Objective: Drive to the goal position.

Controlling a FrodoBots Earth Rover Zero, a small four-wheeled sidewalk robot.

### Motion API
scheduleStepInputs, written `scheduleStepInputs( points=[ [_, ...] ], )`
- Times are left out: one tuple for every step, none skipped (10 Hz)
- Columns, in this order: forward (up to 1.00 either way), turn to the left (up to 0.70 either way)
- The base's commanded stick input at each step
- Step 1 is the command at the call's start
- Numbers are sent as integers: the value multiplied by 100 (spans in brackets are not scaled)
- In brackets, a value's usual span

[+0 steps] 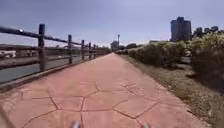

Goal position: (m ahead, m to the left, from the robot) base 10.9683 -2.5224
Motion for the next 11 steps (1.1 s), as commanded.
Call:
scheduleStepInputs(
  points=[
    [85, 0],
    [85, 0],
    [85, 12],
    [85, 28],
    [85, 34],
    [85, 34],
    [85, 0],
    [85, 0],
    [85, 0],
    [85, 0],
    [85, 0]
  ],
)
